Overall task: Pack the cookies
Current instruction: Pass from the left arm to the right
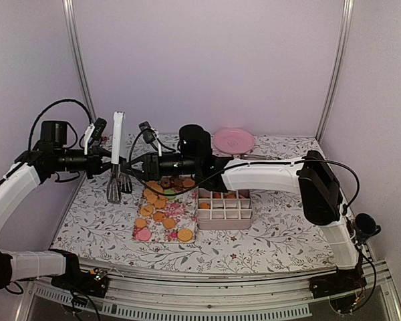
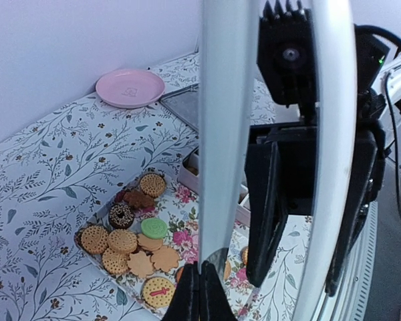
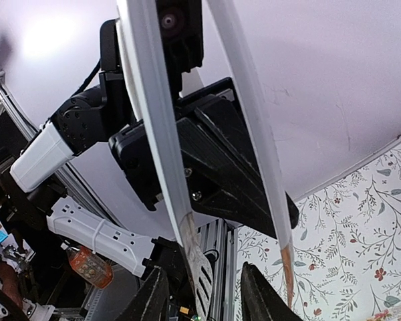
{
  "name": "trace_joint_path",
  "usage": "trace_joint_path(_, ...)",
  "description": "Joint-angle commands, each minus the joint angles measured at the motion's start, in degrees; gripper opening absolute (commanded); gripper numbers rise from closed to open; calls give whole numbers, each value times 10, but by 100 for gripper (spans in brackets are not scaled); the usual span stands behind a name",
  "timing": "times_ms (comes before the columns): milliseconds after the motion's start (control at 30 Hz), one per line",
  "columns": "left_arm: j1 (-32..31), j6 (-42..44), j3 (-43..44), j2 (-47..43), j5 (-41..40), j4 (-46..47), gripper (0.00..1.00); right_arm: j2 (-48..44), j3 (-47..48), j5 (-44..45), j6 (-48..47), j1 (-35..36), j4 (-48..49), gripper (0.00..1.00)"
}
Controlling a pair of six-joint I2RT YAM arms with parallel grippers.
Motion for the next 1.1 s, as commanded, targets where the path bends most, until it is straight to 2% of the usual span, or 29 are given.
trace_joint_path(0,-8,-3,10,-5,9,9,0,7,54,-18,8,5,15,38)
trace_joint_path(467,-19,-13,6,-3,5,22,0,60,118,-16,13,16,2,33)
trace_joint_path(533,-20,-12,5,-3,0,25,0,67,131,-17,14,21,0,29)
trace_joint_path(600,-22,-7,1,-3,-14,28,0,73,140,-20,16,24,1,22)
trace_joint_path(733,-22,21,-12,-4,-73,39,0,65,140,-29,21,29,3,1)
trace_joint_path(900,-20,52,-29,9,-198,63,0,10,92,-48,25,29,34,0)
trace_joint_path(1067,7,55,-40,33,-250,94,0,-44,34,-91,46,29,95,0)
